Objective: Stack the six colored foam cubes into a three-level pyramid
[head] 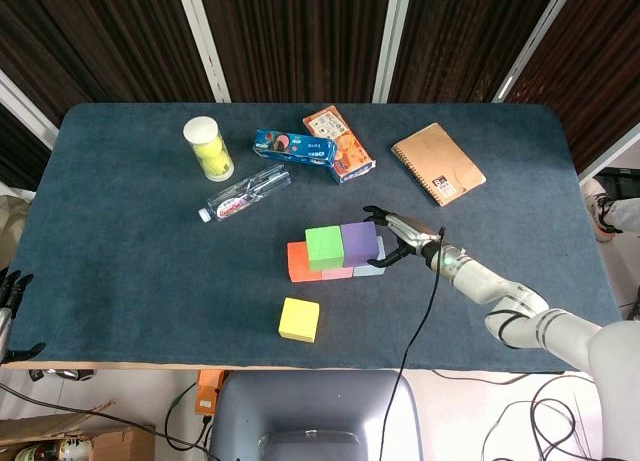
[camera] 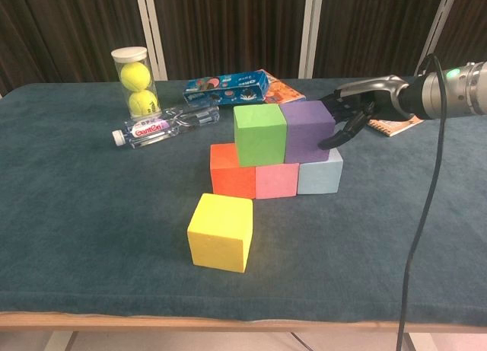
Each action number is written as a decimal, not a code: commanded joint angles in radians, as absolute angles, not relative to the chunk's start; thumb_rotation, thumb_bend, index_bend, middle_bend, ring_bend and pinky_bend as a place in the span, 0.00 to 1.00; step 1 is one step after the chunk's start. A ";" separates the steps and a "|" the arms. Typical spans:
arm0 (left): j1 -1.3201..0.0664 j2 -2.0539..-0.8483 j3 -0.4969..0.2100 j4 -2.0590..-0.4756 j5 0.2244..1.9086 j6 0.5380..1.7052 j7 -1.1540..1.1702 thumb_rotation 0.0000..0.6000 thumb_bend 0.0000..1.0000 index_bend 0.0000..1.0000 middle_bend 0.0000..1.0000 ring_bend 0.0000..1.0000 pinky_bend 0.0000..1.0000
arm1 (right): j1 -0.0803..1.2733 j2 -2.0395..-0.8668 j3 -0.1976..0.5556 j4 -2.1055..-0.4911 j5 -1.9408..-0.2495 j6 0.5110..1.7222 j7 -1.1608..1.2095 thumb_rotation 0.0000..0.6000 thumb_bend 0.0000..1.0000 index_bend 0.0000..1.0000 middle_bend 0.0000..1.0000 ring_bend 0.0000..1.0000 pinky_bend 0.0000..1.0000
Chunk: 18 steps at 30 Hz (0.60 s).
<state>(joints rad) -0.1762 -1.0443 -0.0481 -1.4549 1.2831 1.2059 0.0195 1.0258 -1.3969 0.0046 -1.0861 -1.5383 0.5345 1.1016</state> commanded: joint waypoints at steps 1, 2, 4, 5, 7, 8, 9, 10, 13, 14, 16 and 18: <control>-0.176 -1.044 -0.048 -1.454 1.284 1.206 0.018 0.98 0.12 0.05 0.00 0.00 0.11 | 1.026 -1.395 0.004 -1.089 -1.539 0.536 1.103 1.00 0.32 0.27 0.00 0.00 0.00; -0.176 -1.044 -0.048 -1.454 1.285 1.206 0.017 0.97 0.12 0.05 0.00 0.00 0.11 | 1.027 -1.395 0.004 -1.090 -1.539 0.536 1.104 1.00 0.32 0.26 0.00 0.00 0.00; -0.176 -1.045 -0.048 -1.453 1.286 1.205 0.016 0.97 0.12 0.05 0.00 0.00 0.11 | 1.027 -1.394 0.003 -1.091 -1.539 0.535 1.105 1.00 0.32 0.24 0.00 0.00 0.00; -0.176 -1.045 -0.047 -1.452 1.286 1.206 0.015 0.97 0.12 0.05 0.00 0.00 0.11 | 1.028 -1.394 0.003 -1.092 -1.539 0.535 1.105 1.00 0.32 0.23 0.00 0.00 0.00; -0.175 -1.045 -0.048 -1.452 1.286 1.207 0.014 0.97 0.12 0.05 0.00 0.00 0.11 | 1.028 -1.393 0.002 -1.094 -1.539 0.534 1.106 1.00 0.32 0.20 0.00 0.00 0.00; -0.175 -1.045 -0.048 -1.452 1.286 1.207 0.013 0.97 0.12 0.05 0.00 0.00 0.11 | 1.028 -1.393 0.002 -1.094 -1.538 0.534 1.107 1.00 0.32 0.18 0.00 0.00 0.00; -0.174 -1.044 -0.048 -1.451 1.287 1.208 0.012 0.97 0.12 0.05 0.00 0.00 0.11 | 1.028 -1.392 0.001 -1.095 -1.538 0.533 1.107 1.00 0.32 0.17 0.00 0.00 0.00; -0.174 -1.044 -0.048 -1.451 1.287 1.208 0.012 0.97 0.12 0.05 0.00 0.00 0.11 | 1.029 -1.391 0.000 -1.097 -1.538 0.531 1.107 1.00 0.32 0.15 0.00 0.00 0.00; -0.174 -1.044 -0.048 -1.452 1.288 1.209 0.011 0.97 0.12 0.05 0.00 0.00 0.11 | 1.029 -1.389 -0.001 -1.100 -1.536 0.529 1.107 1.00 0.32 0.09 0.00 0.00 0.00; -0.174 -1.044 -0.048 -1.452 1.288 1.209 0.012 0.97 0.12 0.05 0.00 0.00 0.11 | 1.029 -1.388 -0.003 -1.100 -1.537 0.527 1.104 1.00 0.32 0.08 0.00 0.00 0.00; -0.175 -1.044 -0.048 -1.452 1.288 1.208 0.012 0.97 0.12 0.05 0.00 0.00 0.11 | 1.028 -1.386 -0.003 -1.104 -1.536 0.528 1.101 1.00 0.29 0.08 0.00 0.00 0.00; -0.175 -1.044 -0.049 -1.453 1.288 1.208 0.013 0.98 0.12 0.05 0.00 0.00 0.11 | 1.028 -1.384 -0.003 -1.107 -1.535 0.528 1.099 1.00 0.27 0.09 0.00 0.00 0.00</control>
